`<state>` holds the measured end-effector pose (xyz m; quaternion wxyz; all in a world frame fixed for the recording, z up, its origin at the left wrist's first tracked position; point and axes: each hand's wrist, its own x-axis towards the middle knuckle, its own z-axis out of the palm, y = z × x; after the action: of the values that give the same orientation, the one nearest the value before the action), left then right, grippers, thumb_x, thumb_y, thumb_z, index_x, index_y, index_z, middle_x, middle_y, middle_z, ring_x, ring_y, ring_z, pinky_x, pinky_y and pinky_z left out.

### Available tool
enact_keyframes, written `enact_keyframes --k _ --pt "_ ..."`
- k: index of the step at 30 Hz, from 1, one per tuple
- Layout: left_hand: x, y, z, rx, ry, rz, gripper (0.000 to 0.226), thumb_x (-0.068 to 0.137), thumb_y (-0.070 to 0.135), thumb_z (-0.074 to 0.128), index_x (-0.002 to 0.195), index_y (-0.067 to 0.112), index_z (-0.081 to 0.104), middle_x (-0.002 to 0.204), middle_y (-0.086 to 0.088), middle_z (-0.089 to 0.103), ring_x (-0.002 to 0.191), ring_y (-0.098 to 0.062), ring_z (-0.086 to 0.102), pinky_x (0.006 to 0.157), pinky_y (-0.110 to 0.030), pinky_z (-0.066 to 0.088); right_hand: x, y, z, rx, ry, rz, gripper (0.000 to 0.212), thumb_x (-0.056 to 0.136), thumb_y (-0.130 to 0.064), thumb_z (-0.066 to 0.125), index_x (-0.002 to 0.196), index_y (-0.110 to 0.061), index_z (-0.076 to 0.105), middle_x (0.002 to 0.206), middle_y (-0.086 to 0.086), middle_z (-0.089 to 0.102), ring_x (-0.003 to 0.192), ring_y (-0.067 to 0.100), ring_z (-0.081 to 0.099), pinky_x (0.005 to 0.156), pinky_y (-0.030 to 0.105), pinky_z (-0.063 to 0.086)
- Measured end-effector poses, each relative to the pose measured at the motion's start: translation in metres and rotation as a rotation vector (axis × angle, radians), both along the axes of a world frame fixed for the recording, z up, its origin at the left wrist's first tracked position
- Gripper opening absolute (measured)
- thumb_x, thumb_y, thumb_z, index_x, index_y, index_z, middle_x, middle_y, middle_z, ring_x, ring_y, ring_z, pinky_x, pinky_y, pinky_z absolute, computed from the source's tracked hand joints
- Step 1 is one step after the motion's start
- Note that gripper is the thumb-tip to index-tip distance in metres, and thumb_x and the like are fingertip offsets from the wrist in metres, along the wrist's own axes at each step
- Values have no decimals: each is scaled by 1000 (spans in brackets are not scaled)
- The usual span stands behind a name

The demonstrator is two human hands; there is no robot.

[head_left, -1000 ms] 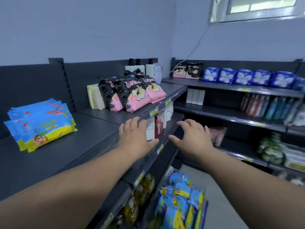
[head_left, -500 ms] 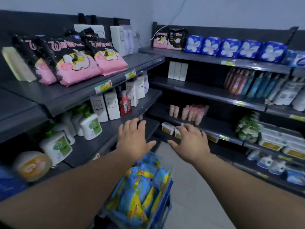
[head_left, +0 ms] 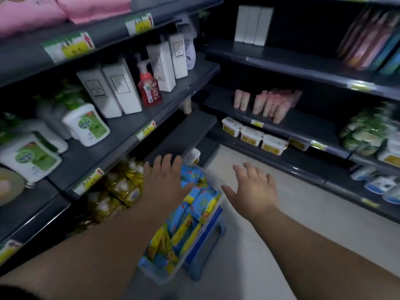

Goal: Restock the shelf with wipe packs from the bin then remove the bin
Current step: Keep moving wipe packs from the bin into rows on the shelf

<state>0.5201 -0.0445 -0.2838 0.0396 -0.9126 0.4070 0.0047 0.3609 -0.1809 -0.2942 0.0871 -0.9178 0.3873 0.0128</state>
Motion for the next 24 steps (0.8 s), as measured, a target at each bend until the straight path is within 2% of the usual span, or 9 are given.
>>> enact_keyframes --k 7,12,15,17,19,21,24 --pt "16 20 -94 89 126 0 79 88 69 34 151 25 14 158 -6 11 146 -27 7 117 -50 10 6 14 -95 133 107 6 67 91 -66 34 148 -32 25 157 -1 21 143 21 20 117 45 15" --pt "28 49 -157 252 204 24 79 90 70 27 152 26 5 160 -5 2 147 -26 4 118 -50 7 17 36 -154 211 171 26 67 89 -66 38 147 -34 27 156 -4 23 143 18 22 117 43 18" --pt "36 56 -178 273 286 22 77 91 68 30 152 27 7 160 -3 0 148 -25 0 119 -49 6 31 44 -178 255 175 48 66 90 -66 38 146 -34 27 156 -3 23 142 19 23 117 42 18" --pt "39 54 -188 258 321 -2 72 92 65 34 151 29 15 160 -2 4 147 -23 2 118 -48 4 42 47 -190 271 143 54 63 90 -65 41 145 -35 30 155 -3 25 141 20 26 116 42 19" --pt "38 47 -198 239 333 -65 63 92 62 38 146 29 33 155 -1 19 145 -22 11 118 -48 1 50 49 -198 280 120 52 64 90 -64 43 144 -33 33 154 -3 28 140 21 29 115 42 22" --pt "31 39 -208 229 341 -120 55 91 61 42 132 27 51 139 1 38 138 -20 25 119 -48 0 55 47 -204 280 108 41 64 90 -63 43 145 -32 32 153 -4 29 139 20 30 115 41 23" --pt "20 29 -221 278 335 -144 45 93 57 44 116 22 60 123 -1 46 128 -22 35 119 -48 0 52 45 -209 271 81 25 61 91 -61 44 144 -32 36 151 -5 33 138 17 33 114 37 25"
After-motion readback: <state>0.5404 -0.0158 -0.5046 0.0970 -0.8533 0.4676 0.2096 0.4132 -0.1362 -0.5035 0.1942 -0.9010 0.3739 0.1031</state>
